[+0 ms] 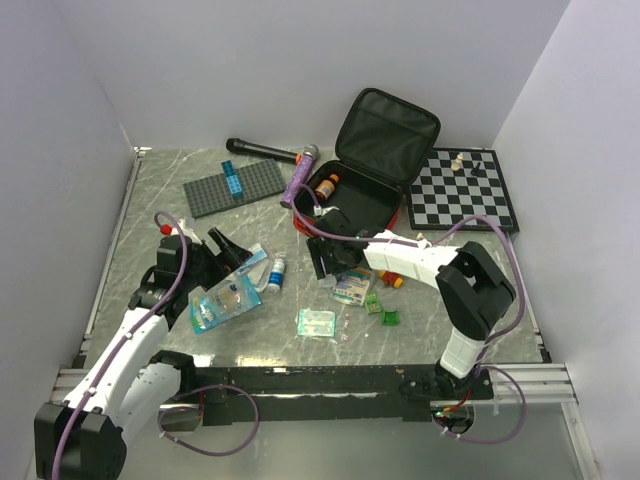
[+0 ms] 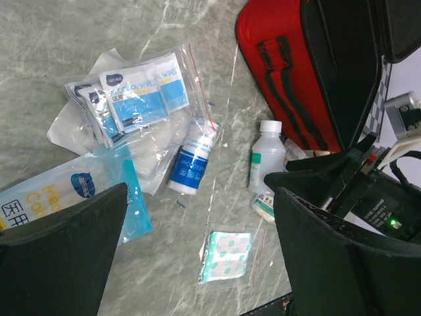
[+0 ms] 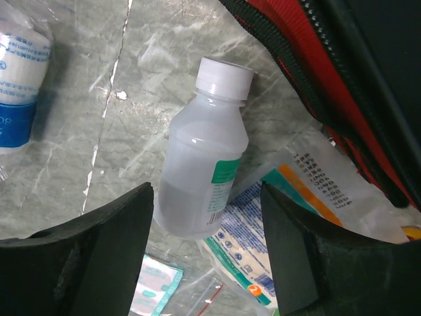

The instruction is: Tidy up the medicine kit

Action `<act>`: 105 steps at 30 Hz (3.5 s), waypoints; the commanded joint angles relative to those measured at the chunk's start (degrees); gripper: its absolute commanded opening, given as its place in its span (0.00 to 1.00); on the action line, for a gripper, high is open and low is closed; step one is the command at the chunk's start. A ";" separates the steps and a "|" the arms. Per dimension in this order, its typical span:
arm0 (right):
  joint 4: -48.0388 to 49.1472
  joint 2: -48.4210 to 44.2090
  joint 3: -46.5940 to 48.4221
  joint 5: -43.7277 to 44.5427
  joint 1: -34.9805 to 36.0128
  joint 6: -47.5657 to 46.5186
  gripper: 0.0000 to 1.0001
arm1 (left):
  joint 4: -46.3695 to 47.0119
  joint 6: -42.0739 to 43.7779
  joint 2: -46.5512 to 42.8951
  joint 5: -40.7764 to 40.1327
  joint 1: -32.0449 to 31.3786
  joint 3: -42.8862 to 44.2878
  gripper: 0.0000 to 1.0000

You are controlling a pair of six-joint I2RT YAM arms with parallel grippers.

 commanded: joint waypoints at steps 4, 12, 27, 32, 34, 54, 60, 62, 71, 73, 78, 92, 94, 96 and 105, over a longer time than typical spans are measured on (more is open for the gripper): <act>-0.50 3.07 3.43 -3.52 -0.61 0.18 0.67 | 1.34 -0.40 -0.05 0.48 -0.01 -0.34 0.96; -0.77 3.78 3.60 -6.68 -1.14 1.15 0.58 | 1.69 -0.32 0.22 0.66 0.00 -0.51 0.96; 3.34 -18.71 4.05 -10.55 -7.45 8.52 0.44 | 1.43 -0.05 0.21 1.01 0.08 0.28 0.97; 14.24 -17.67 -0.53 -15.73 -18.26 18.45 0.43 | 0.73 0.30 0.22 1.45 -0.01 0.54 0.96; 16.44 -13.90 0.61 -16.35 -20.29 21.35 0.43 | 0.20 0.74 0.30 1.19 -0.01 1.07 0.96; 12.33 18.54 25.66 -9.85 -24.08 29.01 0.42 | -0.86 1.88 1.88 -0.48 0.08 1.77 0.96; 10.83 22.24 28.04 -9.15 -24.17 29.89 0.42 | -1.03 1.79 1.97 -0.75 0.08 1.60 0.97; 10.92 23.11 28.65 -9.41 -24.34 30.15 0.42 | -0.94 1.71 1.89 -0.83 0.08 1.42 0.96; 10.04 27.25 33.05 -12.13 -24.26 32.00 0.45 | -1.30 1.53 1.45 -1.27 0.08 1.16 0.96; 9.87 27.86 33.92 -12.75 -24.26 32.35 0.49 | -1.30 1.53 1.36 -1.45 0.08 1.07 0.96; 8.37 28.66 35.25 -13.63 -24.34 32.62 0.76 | -1.47 1.53 1.36 -1.45 0.08 1.07 0.97; 10.22 11.63 25.24 -10.47 -23.55 27.61 0.86 | -2.00 1.88 -0.13 -2.15 0.08 1.59 0.96; 10.22 7.76 23.04 -10.20 -23.55 25.68 0.87 | -2.09 2.14 -0.31 -2.06 0.08 1.94 0.96; 8.82 3.80 21.80 -8.71 -23.55 22.70 0.87 | -1.65 2.06 -0.66 -1.45 0.08 1.86 0.96; 4.51 -16.42 10.48 1.38 -12.24 4.96 0.86 | -0.60 1.44 -1.37 0.31 0.08 1.16 0.96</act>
